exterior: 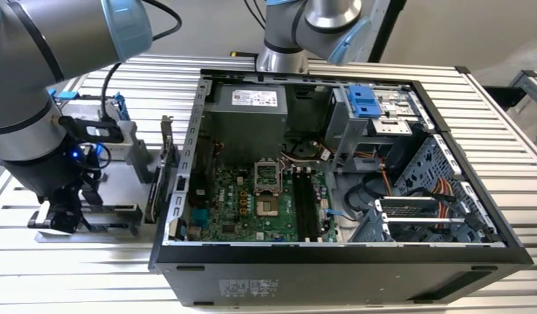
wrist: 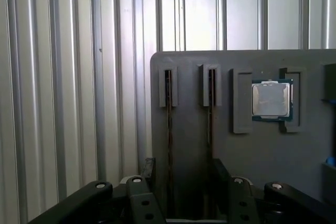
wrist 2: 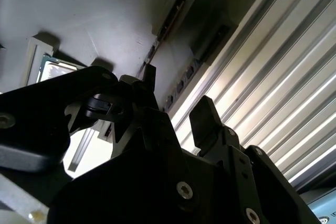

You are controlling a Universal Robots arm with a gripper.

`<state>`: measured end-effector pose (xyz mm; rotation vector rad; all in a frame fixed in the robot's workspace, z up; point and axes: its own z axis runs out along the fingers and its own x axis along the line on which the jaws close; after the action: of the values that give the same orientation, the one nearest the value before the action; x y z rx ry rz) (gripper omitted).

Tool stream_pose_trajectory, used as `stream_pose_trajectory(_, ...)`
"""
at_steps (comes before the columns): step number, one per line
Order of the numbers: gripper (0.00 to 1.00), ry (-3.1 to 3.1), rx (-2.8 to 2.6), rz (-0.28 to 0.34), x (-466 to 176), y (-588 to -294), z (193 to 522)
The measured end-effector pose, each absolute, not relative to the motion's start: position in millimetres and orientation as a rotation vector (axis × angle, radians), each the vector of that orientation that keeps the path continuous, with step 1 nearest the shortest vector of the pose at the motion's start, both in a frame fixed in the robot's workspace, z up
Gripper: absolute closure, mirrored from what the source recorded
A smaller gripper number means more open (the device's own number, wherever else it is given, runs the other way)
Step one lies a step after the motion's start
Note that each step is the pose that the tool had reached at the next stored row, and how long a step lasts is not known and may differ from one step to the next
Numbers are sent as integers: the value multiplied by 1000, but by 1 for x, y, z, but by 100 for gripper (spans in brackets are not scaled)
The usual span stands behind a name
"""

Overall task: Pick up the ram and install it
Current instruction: 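Pick up the ram and move it above insertion slot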

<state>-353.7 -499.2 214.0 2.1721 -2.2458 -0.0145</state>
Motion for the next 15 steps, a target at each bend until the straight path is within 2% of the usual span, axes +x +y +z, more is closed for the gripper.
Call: stream_pose_trajectory(15,0,-2244,2174,-14,-354,-500,210)
